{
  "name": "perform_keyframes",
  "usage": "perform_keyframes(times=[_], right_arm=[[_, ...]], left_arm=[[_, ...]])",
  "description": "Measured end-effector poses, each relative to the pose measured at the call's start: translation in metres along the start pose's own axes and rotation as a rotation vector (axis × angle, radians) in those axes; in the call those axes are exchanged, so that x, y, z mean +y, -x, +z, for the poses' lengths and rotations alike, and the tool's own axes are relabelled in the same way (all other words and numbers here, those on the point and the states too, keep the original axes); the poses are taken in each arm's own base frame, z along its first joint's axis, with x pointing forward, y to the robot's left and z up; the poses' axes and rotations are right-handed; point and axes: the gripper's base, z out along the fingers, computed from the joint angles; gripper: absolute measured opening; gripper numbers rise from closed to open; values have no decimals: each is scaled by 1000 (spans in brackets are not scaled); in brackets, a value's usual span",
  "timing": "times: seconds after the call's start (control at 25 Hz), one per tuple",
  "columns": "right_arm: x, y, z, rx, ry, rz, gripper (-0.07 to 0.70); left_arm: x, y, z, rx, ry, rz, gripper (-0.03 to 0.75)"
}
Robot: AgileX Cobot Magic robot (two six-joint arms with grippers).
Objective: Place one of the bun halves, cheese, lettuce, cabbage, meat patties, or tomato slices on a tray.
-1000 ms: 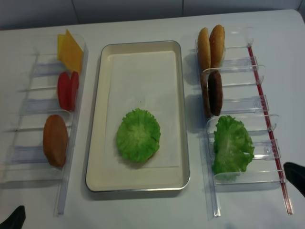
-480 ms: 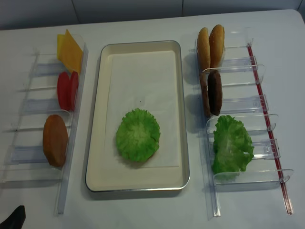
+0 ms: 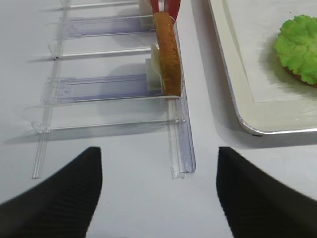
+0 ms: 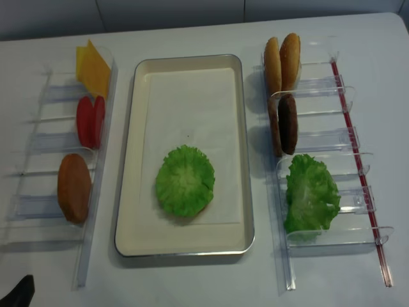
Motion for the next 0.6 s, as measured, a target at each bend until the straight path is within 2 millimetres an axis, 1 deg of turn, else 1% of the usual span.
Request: perform_keyframes(times=[0.12,0.28,0.6], right_arm=[[0,-4,3,25,-2,-17,506],[3,-5,3,30,-44,-10,505],[6,-6,2,39,-246,95,505]], left_arm=[[0,0,0,0,0,0,483],[0,0,0,0,0,0,483],[0,0,0,0,0,0,483]])
